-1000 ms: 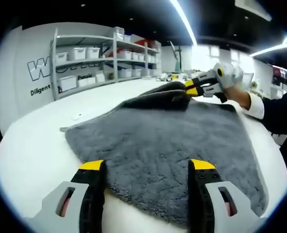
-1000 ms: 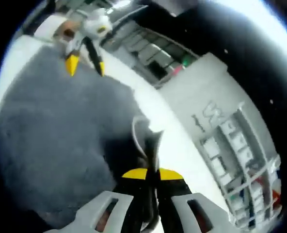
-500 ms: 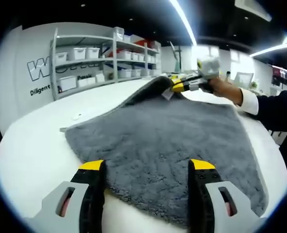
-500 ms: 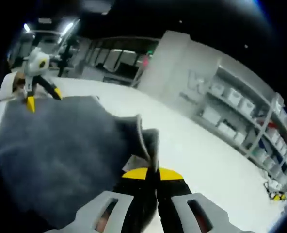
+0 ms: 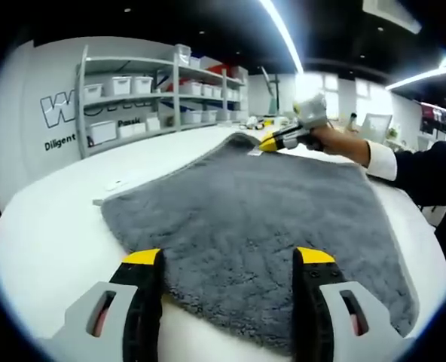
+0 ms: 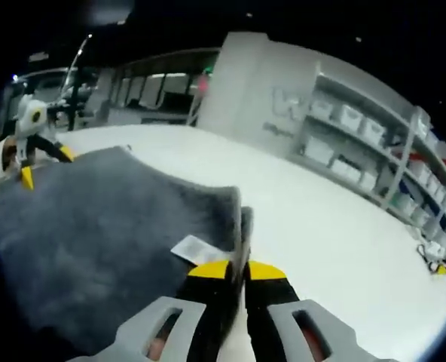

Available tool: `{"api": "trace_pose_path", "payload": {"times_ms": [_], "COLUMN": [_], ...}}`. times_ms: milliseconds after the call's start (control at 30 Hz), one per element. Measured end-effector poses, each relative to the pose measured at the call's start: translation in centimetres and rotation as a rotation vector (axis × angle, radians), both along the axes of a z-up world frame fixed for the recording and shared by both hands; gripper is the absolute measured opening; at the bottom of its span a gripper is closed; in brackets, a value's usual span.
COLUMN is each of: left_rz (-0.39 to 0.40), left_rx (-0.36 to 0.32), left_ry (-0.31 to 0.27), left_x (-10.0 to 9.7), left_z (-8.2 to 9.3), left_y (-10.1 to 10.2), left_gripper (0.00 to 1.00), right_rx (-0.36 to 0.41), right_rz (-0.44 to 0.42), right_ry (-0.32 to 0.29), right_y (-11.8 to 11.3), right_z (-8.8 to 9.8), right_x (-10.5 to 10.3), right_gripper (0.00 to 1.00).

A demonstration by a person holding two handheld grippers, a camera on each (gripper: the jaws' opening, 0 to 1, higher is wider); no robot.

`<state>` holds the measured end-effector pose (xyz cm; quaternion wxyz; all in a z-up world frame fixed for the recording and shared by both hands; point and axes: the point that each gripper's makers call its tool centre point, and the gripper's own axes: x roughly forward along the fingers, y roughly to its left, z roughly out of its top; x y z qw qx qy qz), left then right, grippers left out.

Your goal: Open the folded towel by lifting each exposed corner and separating the folded layers until the towel lies flat within the target outline without major curled edges

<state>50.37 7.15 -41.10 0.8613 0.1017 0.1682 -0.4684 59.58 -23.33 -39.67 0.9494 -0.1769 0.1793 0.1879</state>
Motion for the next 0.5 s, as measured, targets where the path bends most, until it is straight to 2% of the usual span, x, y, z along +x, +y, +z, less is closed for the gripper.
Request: {"api": "trace_pose_path", "payload": {"times_ms": [133,300,367,467,500], "left_rz": [0.004,0.012,0.011,0.009,0.009], "left_rx": [0.004,0.004,0.002,-0.009,-0.008], "left_ry": [0.001,0.002,0.002,-0.002,-0.002], "left_x": [-0.2,-0.3,-0.3,-0.3,-0.3], "left_z": [0.0,-0.1,-0.1,-0.1,-0.1], "left_y": [-0.4,-0.8,-0.9,-1.3,-1.5], "left_gripper": [0.69,0.69,0.69,0.69,0.69], "right_rx": [0.0,-0.002,0.041,0.161,0.185], "right_rz": [-0.021,-0.006,0.001,-0.005,0.0], "right_ry": [0.011,0.021,0.03,0.052,0.037], "right_y": [-0.5,-0.5,-0.6,-1.1,-1.5], "right_z": [-0.6,-0.9,-0.8,-0.6,-0.3], "right_x": [0.0,0.0,-0.1,-0.3,-0.3], "right_gripper": [0.02,0.01,0.03,0.09,0.11]}}
